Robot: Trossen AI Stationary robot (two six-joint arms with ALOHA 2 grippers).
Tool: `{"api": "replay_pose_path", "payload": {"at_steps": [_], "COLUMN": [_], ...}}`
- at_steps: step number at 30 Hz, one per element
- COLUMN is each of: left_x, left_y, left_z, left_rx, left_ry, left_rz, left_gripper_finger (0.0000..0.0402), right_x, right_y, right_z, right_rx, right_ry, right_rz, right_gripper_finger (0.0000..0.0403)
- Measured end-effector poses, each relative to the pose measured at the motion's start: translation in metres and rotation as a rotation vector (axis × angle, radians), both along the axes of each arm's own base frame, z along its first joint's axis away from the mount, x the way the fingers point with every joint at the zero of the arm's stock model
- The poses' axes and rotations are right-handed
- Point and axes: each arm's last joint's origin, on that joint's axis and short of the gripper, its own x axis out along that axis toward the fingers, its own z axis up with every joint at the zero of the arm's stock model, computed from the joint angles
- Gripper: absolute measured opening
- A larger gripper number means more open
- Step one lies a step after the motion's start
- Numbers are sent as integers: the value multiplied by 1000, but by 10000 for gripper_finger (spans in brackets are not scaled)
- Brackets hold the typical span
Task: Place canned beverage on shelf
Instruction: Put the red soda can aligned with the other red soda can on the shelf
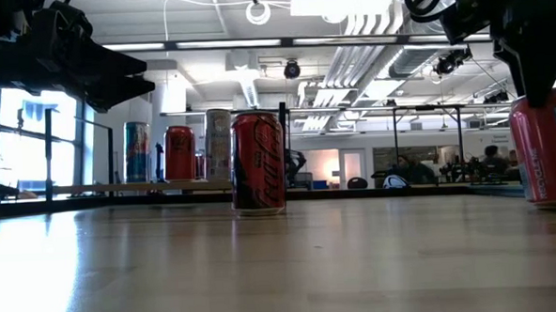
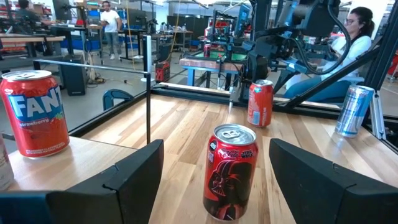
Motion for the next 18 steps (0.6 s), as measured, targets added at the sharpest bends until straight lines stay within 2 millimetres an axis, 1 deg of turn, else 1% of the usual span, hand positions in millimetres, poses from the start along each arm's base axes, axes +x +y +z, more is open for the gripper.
{"api": "replay_pose_path", "payload": {"at_steps": [10, 13, 18], "left_x": [0, 0, 0], "left_y": [0, 0, 0], "left_z": [0, 0, 0], "left_rx": [0, 0, 0], "left_ry": [-1, 0, 0], "left_rz": [0, 0, 0], "left_gripper_finger": [279, 279, 279], "right_x": [1, 4, 7], "right_y": [2, 3, 5], "right_z": [1, 6, 19], "right_rx": [55, 72, 83], "right_ry": [17, -1, -24], "right_rz": [-7, -17, -23], "right_gripper_finger": [282, 282, 281]}}
